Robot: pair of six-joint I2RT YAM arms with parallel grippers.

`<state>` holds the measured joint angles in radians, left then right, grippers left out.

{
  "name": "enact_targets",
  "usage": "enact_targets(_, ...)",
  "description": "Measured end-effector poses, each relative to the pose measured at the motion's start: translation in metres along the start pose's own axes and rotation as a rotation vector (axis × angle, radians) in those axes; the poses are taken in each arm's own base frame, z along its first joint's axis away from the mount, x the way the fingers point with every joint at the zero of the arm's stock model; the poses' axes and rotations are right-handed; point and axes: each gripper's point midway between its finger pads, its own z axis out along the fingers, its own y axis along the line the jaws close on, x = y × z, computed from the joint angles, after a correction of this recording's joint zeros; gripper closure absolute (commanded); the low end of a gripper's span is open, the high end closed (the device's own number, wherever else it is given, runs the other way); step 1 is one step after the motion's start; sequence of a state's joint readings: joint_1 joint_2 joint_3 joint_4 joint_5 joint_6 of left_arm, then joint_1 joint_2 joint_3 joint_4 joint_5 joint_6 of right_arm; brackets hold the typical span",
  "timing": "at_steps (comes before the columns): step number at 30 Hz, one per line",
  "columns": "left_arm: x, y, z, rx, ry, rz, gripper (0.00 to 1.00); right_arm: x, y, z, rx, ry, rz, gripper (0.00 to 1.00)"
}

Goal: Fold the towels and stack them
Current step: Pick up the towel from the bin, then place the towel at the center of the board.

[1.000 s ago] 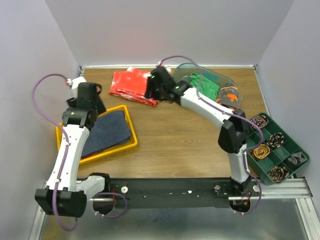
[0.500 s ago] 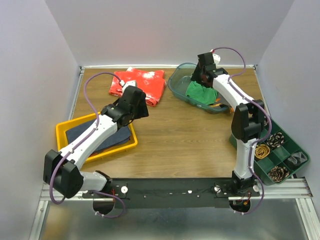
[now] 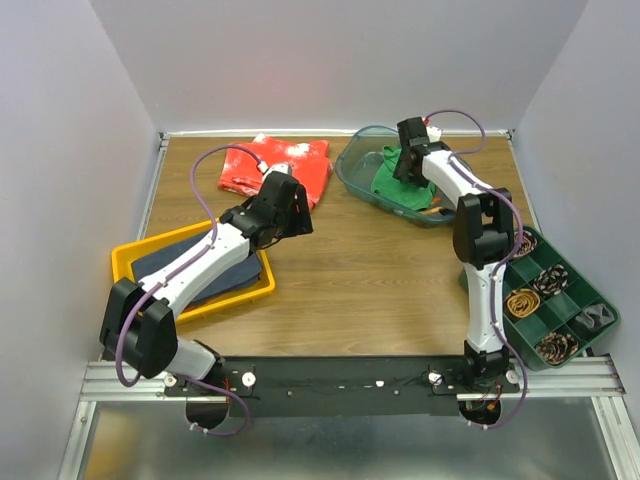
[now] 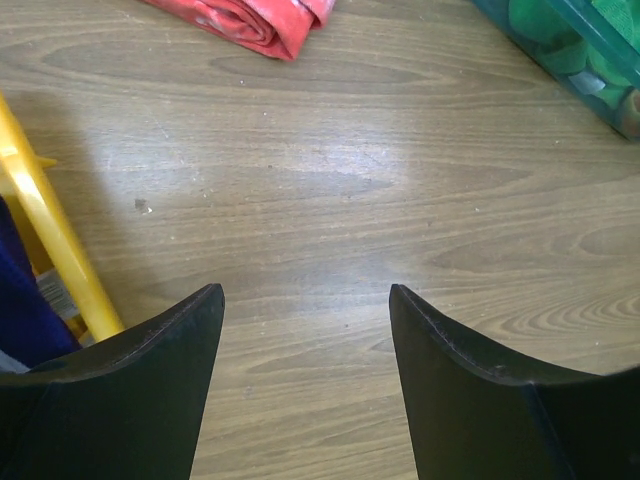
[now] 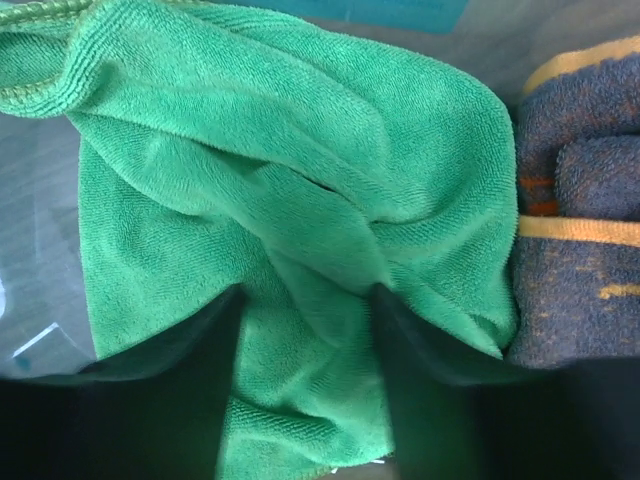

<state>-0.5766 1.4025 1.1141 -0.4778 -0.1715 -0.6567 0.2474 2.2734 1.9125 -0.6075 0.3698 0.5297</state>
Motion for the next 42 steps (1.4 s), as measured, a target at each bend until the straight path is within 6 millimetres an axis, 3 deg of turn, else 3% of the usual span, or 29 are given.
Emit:
enact_targets(1,0.001,0.0,0.003,0.001,0.005,0.0,0.25,0.0,-0.001,0.001,0.005,0.001,-0.006,0.65)
enact_targets(3,0.003,-0.001,0.006,0.003,0.011,0.001,0.25,-0.002,0.0,0.0,0.007,0.001,-0.011,0.81)
enact_targets(4,0.003,-0.001,0.007,0.004,0.011,0.001,0.25,-0.003,0.0,-0.001,0.007,0.0,-0.017,0.97)
enact_targets(14,0.001,-0.008,0.007,0.033,0.008,-0.001,0.28,-0.05,0.015,-0.026,-0.036,-0.075,-0.008,0.99)
enact_targets(18,0.0,-0.009,0.006,0.036,0.008,-0.001,0.28,-0.071,0.018,-0.049,-0.063,-0.116,0.008,0.99)
enact_targets(20,-0.002,-0.01,0.006,0.041,0.002,-0.002,0.28,-0.085,0.019,-0.069,-0.085,-0.142,0.021,0.99)
enact_targets(25,-0.014,-0.017,0.001,0.059,-0.023,-0.002,0.28,-0.125,0.025,-0.142,-0.219,-0.236,0.067,0.99)
enact_targets(28,-0.019,-0.02,-0.002,0.067,-0.036,-0.001,0.28,-0.161,0.031,-0.21,-0.353,-0.345,0.111,0.99)
enact_targets(30,-0.022,-0.021,-0.005,0.072,-0.045,0.002,0.28,-0.184,0.036,-0.27,-0.471,-0.439,0.143,0.99)
enact_targets(32,-0.026,-0.021,-0.009,0.077,-0.057,0.001,0.28,-0.197,0.04,-0.319,-0.563,-0.513,0.163,0.99)
enact_targets(34,-0.031,-0.02,-0.014,0.079,-0.07,-0.002,0.28,-0.203,0.045,-0.376,-0.674,-0.586,0.175,0.99)
enact_targets(38,-0.046,-0.018,-0.024,0.087,-0.11,-0.015,0.28,-0.195,0.052,-0.467,-0.872,-0.673,0.183,0.99)
enact_targets(42,-0.06,-0.016,-0.035,0.096,-0.149,-0.027,0.27,-0.175,0.046,-0.524,-1.011,-0.696,0.195,0.99)
